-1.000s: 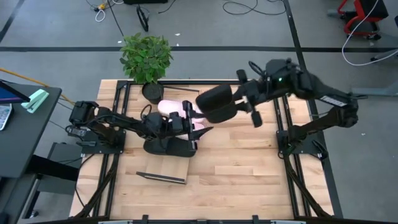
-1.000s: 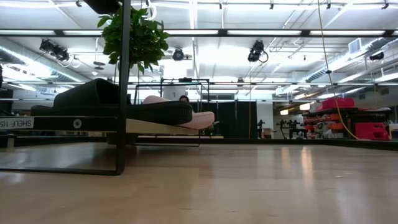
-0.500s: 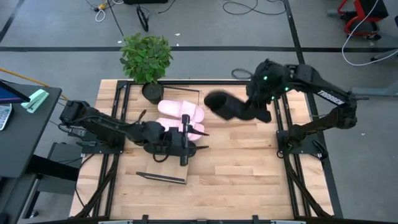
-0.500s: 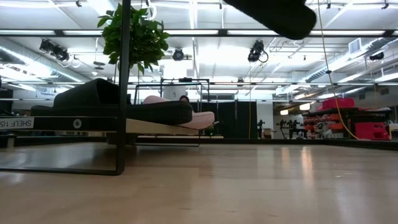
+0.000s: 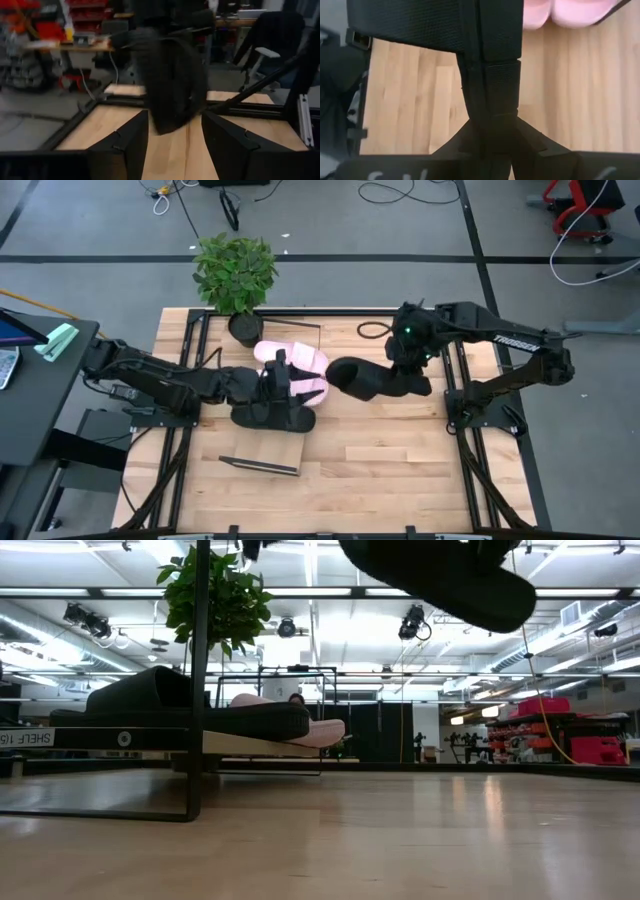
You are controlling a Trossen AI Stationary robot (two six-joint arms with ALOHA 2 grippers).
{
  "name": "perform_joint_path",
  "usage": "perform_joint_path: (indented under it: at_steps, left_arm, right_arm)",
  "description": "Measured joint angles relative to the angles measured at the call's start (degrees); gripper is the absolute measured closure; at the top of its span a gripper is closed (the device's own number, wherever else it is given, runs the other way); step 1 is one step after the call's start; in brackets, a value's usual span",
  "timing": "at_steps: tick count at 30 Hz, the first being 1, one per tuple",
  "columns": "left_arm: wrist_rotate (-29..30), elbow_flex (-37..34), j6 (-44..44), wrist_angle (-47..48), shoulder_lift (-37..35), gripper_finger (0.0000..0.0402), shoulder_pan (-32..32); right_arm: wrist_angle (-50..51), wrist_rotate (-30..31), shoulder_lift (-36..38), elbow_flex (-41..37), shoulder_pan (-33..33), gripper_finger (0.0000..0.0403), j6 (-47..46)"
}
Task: Pick and place slides into the shelf
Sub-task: Put the black slipper on the shelf
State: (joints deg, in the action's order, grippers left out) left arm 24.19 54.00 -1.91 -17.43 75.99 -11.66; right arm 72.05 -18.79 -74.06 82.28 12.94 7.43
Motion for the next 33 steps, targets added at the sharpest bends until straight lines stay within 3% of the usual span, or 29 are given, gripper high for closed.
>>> perform_joint_path:
  at_steps: [3, 10, 15, 33]
  left_arm:
    - [-1.51, 0.0, -4.0, 1.88, 0.02, 0.0209, 1.52]
    - [-11.5, 0.0, -12.95, 1.87, 0.02, 0.0211, 4.48]
    - [-19.32, 0.0, -14.04, 1.88, 0.02, 0.0202, 5.11]
    - [-19.79, 0.0, -14.43, 2.63, 0.02, 0.0194, 5.49]
  right_arm:
    - [-0.17, -0.31, 0.0, -1.08, -1.95, 0.0329, -0.22]
    - [-4.17, 0.16, -0.02, -2.95, -3.82, 0.0329, -1.36]
    - [-4.25, 1.12, -0.02, -2.99, -2.94, 0.0329, -0.15]
    - [-6.63, 0.31, -1.26, -2.99, -2.57, 0.033, -0.14]
